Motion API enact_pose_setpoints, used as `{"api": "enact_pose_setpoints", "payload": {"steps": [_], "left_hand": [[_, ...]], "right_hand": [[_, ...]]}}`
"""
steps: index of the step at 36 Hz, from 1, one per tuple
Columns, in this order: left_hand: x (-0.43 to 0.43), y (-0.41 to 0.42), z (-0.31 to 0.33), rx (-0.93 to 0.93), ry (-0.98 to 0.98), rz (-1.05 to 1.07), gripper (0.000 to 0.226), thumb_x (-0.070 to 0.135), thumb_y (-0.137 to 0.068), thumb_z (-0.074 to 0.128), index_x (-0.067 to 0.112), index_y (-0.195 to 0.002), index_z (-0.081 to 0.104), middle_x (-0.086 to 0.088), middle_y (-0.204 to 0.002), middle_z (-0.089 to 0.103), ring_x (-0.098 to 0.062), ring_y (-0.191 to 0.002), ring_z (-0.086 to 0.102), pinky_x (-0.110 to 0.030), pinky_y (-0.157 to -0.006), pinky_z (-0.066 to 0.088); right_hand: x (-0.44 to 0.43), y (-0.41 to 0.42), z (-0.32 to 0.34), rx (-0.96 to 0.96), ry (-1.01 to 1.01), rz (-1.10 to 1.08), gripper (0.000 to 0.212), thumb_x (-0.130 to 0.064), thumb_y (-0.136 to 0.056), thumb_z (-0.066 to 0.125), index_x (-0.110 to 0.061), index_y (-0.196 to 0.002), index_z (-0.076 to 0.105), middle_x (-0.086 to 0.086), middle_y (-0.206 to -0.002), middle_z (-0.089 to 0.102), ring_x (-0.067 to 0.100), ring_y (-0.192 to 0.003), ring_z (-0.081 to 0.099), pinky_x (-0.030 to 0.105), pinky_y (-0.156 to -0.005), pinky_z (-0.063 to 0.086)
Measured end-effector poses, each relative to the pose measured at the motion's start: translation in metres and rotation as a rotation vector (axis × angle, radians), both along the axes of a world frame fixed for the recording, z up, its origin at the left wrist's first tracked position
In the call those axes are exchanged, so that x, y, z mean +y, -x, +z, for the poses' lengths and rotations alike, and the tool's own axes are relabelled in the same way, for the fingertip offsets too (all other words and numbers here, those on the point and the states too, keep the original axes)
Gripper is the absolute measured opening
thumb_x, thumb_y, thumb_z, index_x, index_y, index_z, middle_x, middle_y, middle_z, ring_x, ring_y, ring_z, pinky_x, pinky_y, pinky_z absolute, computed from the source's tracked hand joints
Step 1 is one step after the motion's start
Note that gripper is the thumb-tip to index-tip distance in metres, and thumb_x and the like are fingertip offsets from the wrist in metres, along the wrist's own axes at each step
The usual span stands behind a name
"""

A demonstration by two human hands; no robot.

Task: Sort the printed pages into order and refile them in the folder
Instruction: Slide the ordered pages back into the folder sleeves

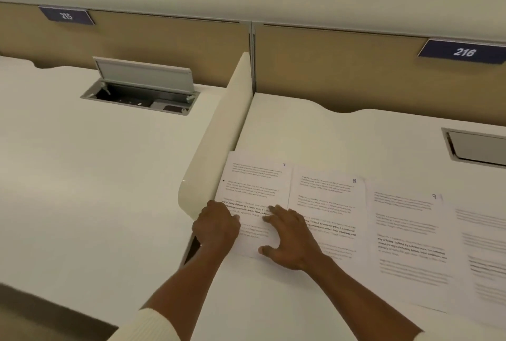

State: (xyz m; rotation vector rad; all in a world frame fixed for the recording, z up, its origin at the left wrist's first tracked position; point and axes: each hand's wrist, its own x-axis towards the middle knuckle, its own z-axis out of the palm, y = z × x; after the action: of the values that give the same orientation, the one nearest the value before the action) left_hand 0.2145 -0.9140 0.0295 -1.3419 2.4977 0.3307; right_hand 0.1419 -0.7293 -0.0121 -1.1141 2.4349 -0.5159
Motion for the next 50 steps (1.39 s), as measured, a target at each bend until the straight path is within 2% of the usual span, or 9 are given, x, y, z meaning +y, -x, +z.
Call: {"api": "enact_pose_setpoints", "payload": {"steps": [5, 13, 20, 26, 29, 34, 40, 46, 50], "left_hand": [[-0.001, -0.001, 0.004, -0.092, 0.143, -0.183, 0.048, 0.056, -0.094, 0.069, 0.017, -0.119, 0.058, 0.004, -0.107, 0.071, -0.016, -0.096, 0.073, -0.027, -0.064, 0.042], [-0.009, 0.001, 0.006, -0.053, 0.104, -0.192, 0.04, 0.026, -0.09, 0.072, 0.013, -0.12, 0.051, 0.001, -0.107, 0.07, -0.02, -0.097, 0.073, -0.032, -0.066, 0.047], [-0.006, 0.007, 0.004, 0.101, 0.016, -0.152, 0.042, 0.03, -0.088, 0.075, 0.011, -0.118, 0.054, -0.004, -0.109, 0.067, -0.024, -0.104, 0.065, -0.034, -0.064, 0.044], [-0.005, 0.009, 0.011, 0.31, -0.17, -0.011, 0.018, 0.018, -0.085, 0.07, 0.012, -0.097, 0.057, 0.001, -0.084, 0.058, -0.019, -0.069, 0.054, -0.027, -0.053, 0.034], [-0.01, 0.009, 0.014, 0.407, -0.282, 0.053, 0.013, 0.02, -0.082, 0.071, 0.012, -0.088, 0.063, -0.002, -0.082, 0.066, -0.017, -0.065, 0.057, -0.025, -0.052, 0.035], [-0.015, 0.008, 0.03, 0.605, -0.36, 0.03, 0.018, 0.026, -0.088, 0.078, 0.018, -0.088, 0.062, 0.005, -0.081, 0.068, -0.013, -0.07, 0.063, -0.031, -0.059, 0.051], [-0.018, 0.0, 0.061, 0.786, -0.457, -0.035, 0.025, 0.033, -0.087, 0.086, 0.023, -0.089, 0.062, 0.012, -0.084, 0.072, -0.016, -0.075, 0.073, -0.044, -0.072, 0.065], [-0.013, -0.013, 0.096, 0.882, -0.689, 0.065, 0.023, 0.028, -0.083, 0.091, 0.021, -0.092, 0.07, 0.009, -0.088, 0.078, -0.017, -0.077, 0.077, -0.044, -0.074, 0.066], [-0.003, -0.016, 0.104, 0.872, -0.863, 0.092, 0.024, 0.021, -0.081, 0.093, 0.017, -0.096, 0.075, 0.006, -0.088, 0.081, -0.018, -0.076, 0.079, -0.041, -0.073, 0.066]], "right_hand": [[-0.003, -0.009, 0.001, 0.012, 0.012, -0.103, 0.08, -0.067, -0.084, 0.066, -0.027, -0.151, 0.049, -0.007, -0.168, 0.029, 0.012, -0.156, 0.017, 0.024, -0.123, -0.008], [-0.015, -0.02, 0.002, -0.026, 0.05, -0.234, 0.071, -0.06, -0.08, 0.073, -0.029, -0.142, 0.058, -0.008, -0.159, 0.038, 0.02, -0.147, 0.028, 0.031, -0.123, 0.018], [-0.021, -0.021, -0.001, -0.026, 0.07, -0.285, 0.068, -0.057, -0.08, 0.075, -0.026, -0.139, 0.061, -0.007, -0.151, 0.046, 0.019, -0.143, 0.039, 0.034, -0.123, 0.024], [-0.026, -0.022, -0.003, -0.025, 0.101, -0.348, 0.064, -0.052, -0.078, 0.079, -0.026, -0.134, 0.062, -0.008, -0.145, 0.049, 0.015, -0.133, 0.045, 0.028, -0.113, 0.029], [-0.028, -0.021, -0.003, -0.052, 0.127, -0.384, 0.061, -0.051, -0.077, 0.081, -0.029, -0.13, 0.062, -0.012, -0.135, 0.054, 0.012, -0.123, 0.051, 0.032, -0.109, 0.042], [-0.031, -0.018, 0.003, -0.17, 0.323, -0.557, 0.054, -0.041, -0.076, 0.089, -0.028, -0.124, 0.066, -0.014, -0.126, 0.062, 0.004, -0.116, 0.058, 0.028, -0.1, 0.05], [-0.029, -0.016, 0.019, -0.343, 0.591, -0.817, 0.059, -0.05, -0.077, 0.089, -0.028, -0.127, 0.065, -0.015, -0.121, 0.068, 0.003, -0.113, 0.063, 0.021, -0.092, 0.049], [-0.017, -0.013, 0.05, -0.662, 0.837, -1.047, 0.053, -0.043, -0.08, 0.088, -0.025, -0.125, 0.065, -0.006, -0.111, 0.078, 0.012, -0.105, 0.074, 0.034, -0.091, 0.056], [0.005, -0.013, 0.068, -0.794, 0.976, -1.041, 0.036, -0.019, -0.084, 0.086, -0.01, -0.117, 0.074, 0.003, -0.113, 0.079, 0.024, -0.108, 0.075, 0.05, -0.102, 0.056]]}}
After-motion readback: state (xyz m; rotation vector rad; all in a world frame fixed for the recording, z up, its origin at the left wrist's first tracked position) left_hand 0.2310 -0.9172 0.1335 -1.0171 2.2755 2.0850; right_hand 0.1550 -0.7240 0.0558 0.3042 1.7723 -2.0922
